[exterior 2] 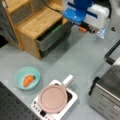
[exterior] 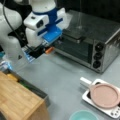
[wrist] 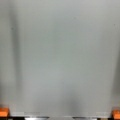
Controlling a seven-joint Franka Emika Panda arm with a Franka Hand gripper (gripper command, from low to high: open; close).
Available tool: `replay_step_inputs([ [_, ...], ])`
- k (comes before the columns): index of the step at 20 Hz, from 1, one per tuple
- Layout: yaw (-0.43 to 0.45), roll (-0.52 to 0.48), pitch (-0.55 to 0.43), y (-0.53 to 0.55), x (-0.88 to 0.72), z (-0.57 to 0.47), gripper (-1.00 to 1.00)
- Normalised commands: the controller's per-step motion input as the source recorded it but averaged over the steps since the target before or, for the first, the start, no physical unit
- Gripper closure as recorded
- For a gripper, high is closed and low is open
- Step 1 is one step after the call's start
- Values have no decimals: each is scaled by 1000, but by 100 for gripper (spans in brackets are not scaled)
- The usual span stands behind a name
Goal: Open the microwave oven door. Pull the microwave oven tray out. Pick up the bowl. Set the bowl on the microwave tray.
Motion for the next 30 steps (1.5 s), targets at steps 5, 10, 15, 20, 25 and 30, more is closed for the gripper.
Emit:
replay_step_inputs([
  [5,282,127,178,36,-1,-8,-100],
  [10,143,78,126,121,61,6,-100],
  [15,57,224,140,194,57,53,-100],
  [20,43,327,190,190,38,111,-100],
  [25,46,260,165,140,40,127,-100],
  [30,52,297,159,210,-35,136,-100],
])
